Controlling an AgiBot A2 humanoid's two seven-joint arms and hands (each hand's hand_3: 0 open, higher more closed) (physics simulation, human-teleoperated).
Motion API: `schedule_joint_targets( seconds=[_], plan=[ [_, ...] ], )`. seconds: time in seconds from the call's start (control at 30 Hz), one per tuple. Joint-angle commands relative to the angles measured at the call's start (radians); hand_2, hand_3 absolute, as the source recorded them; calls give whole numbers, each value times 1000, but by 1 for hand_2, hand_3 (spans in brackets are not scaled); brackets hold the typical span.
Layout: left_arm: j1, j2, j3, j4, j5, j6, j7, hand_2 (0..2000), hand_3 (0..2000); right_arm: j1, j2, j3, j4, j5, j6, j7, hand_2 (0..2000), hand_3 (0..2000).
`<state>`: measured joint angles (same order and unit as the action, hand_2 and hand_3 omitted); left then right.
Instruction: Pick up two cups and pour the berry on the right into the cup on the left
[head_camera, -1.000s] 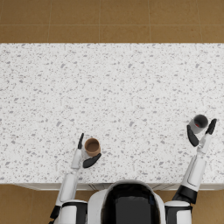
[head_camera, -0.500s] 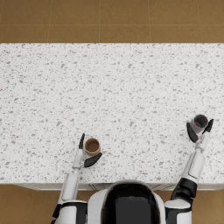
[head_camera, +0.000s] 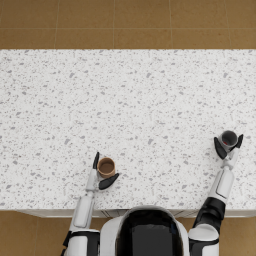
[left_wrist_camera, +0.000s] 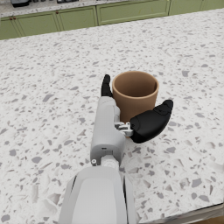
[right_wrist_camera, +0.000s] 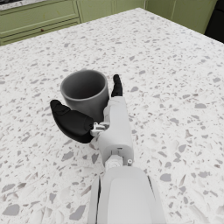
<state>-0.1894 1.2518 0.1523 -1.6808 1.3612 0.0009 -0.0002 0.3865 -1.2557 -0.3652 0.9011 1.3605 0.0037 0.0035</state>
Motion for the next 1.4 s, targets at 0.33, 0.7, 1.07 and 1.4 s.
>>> schedule_joint_targets(
  seconds=[0.33,0.7,1.07,1.4],
  plan=[
    [116,90,59,-107,0,-29,-4,2000,1280,-131,-40,137,547,0,31,2,2000,1280],
    [338,224,133,11,0,-31,-4,2000,1280,-160,-64,220,766,0,68,1,2000,1280],
    [426,289,218,83,93,-34,-3,2000,1280,-135,-80,328,888,126,72,-1,2000,1280],
    [628,55,569,121,366,-41,-3,2000,1280,-100,-97,374,976,444,85,0,2000,1280]
  ],
)
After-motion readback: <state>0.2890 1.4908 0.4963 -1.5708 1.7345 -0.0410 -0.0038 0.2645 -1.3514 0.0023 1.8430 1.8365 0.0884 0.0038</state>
